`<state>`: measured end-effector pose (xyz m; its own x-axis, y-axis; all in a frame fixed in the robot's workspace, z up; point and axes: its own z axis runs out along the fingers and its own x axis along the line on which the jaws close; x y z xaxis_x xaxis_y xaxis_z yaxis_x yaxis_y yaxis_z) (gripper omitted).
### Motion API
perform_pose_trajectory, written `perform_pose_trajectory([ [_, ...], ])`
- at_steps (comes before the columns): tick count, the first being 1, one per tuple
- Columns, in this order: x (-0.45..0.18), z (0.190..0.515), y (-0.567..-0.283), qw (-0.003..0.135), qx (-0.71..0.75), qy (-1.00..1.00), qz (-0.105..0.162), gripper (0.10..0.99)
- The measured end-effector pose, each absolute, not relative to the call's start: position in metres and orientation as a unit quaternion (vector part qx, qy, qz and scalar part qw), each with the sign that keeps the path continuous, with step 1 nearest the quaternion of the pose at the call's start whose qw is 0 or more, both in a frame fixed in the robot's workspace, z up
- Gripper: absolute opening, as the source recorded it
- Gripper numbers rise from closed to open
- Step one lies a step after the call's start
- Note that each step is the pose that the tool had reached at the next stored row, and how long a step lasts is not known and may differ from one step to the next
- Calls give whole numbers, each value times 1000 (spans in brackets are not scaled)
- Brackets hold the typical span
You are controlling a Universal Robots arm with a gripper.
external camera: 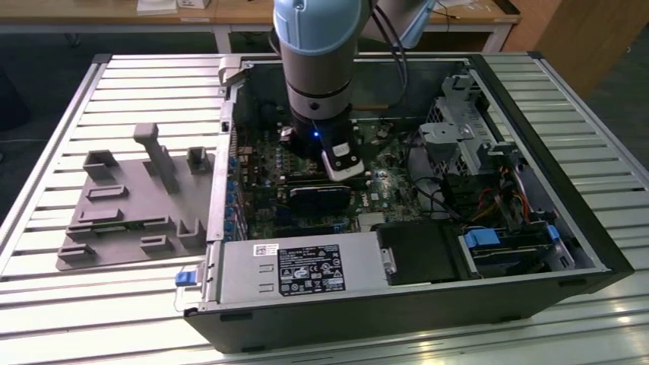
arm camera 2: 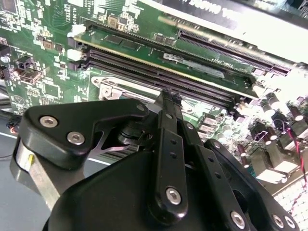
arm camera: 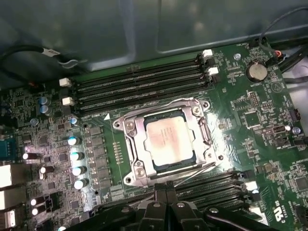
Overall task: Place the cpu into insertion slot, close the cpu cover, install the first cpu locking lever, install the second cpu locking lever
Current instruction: 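Install the second cpu locking lever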
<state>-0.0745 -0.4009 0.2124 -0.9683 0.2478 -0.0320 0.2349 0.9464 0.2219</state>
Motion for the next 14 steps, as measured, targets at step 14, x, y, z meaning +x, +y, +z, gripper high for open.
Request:
perform_pose_trajectory([
  [14, -79, 206, -411, 26, 119, 983, 137, 102],
])
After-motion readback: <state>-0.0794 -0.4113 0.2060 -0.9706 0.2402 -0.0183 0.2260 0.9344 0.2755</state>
